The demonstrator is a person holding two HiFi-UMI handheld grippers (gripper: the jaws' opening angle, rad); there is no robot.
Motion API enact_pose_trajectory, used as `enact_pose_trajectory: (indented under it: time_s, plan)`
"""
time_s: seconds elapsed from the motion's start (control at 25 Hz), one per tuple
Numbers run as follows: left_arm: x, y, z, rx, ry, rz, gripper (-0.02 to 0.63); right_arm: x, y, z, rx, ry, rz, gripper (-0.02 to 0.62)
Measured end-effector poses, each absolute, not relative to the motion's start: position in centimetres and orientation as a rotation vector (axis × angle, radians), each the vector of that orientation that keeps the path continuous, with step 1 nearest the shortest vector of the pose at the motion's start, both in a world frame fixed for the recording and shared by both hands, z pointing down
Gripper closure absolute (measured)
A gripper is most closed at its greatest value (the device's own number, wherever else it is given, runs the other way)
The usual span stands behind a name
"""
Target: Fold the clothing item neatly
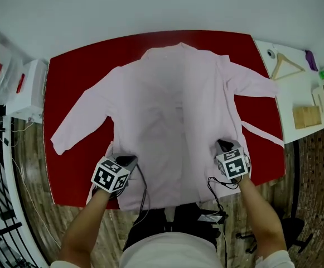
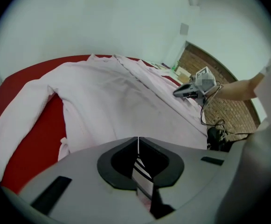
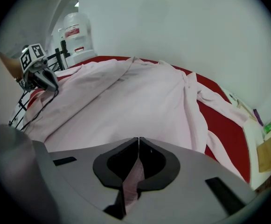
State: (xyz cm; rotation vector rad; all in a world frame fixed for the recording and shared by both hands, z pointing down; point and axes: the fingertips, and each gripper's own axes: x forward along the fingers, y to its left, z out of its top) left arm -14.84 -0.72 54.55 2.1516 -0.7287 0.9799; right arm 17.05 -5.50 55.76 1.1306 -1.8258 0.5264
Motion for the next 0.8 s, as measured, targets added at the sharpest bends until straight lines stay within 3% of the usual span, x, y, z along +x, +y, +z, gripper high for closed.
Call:
enact_pose_trajectory:
  time_s: [0.28, 0.56, 0.8]
  plan:
    - [-17.6, -3.2, 51.2, 2.112, -0.980, 0.662, 0.592, 11.7, -8.7, 51.4, 1.084, -1.993, 0.339, 0.575]
    - [-24.3, -2.5, 47.3, 1.944, -1.232, 0.243, 0.588, 0.1, -9.7, 49.1, 0.808, -2.229, 0.207, 0.574]
    - [-33.0, -0.9, 47.2, 1.846, -1.367, 0.093, 0.530, -12.2, -7.7, 47.0, 0.611, -2.330, 0.076, 0.572]
